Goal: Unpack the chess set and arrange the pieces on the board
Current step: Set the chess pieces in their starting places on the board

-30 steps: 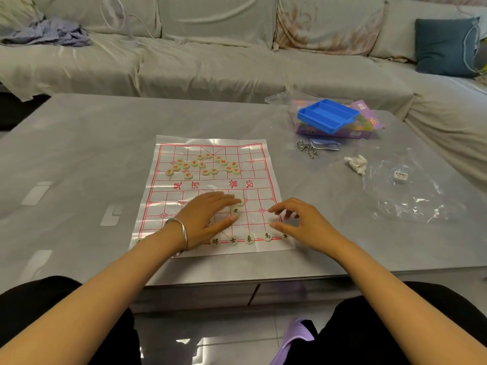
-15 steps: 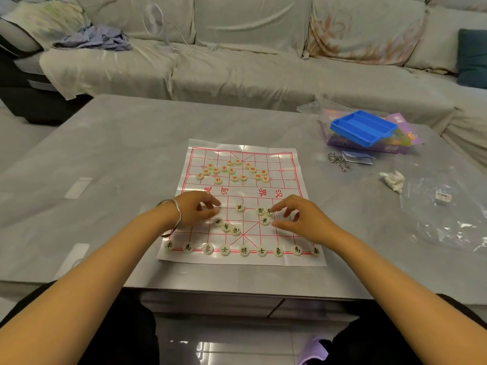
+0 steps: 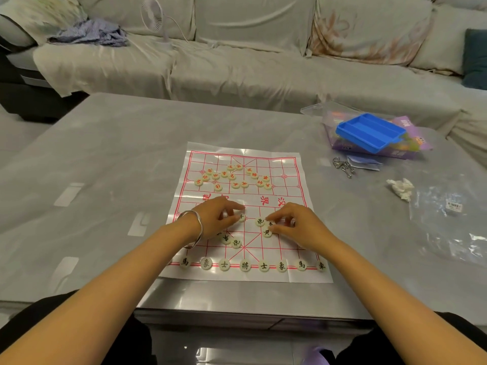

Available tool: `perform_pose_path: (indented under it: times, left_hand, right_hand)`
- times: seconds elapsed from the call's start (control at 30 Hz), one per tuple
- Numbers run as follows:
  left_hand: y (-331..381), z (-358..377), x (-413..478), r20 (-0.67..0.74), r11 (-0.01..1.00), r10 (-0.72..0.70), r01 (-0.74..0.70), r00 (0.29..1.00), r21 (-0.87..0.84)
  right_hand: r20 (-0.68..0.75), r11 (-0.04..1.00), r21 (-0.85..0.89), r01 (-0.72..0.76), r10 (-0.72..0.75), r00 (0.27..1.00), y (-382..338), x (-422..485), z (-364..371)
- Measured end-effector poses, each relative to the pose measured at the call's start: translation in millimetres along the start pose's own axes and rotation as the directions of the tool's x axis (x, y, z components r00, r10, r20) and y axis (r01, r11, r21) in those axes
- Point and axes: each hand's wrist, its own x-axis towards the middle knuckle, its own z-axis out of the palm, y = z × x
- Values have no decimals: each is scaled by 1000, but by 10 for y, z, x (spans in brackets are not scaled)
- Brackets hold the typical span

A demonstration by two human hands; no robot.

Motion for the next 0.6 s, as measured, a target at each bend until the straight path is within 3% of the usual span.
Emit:
perform_pose_path:
  times: [0.2, 0.37, 0.47, 0.6]
  left_hand:
    - [-19, 65, 60, -9, 1000, 20, -20, 1000, -1]
    - [-48, 101, 114, -31, 1000, 19, -19, 999, -16]
    - [-58, 109, 138, -48, 999, 20, -21, 999, -26]
    - [-71, 129, 173, -87, 999, 10, -13, 996, -35]
  right_hand:
    - [-76, 999, -7, -43, 42, 996, 89, -7, -91]
    - [-154, 983, -11, -181, 177, 972, 356, -16, -277]
    - [-104, 959, 175, -224, 244, 964, 430, -31, -364]
    - [-49, 974, 106, -198, 204, 978, 455, -78, -400]
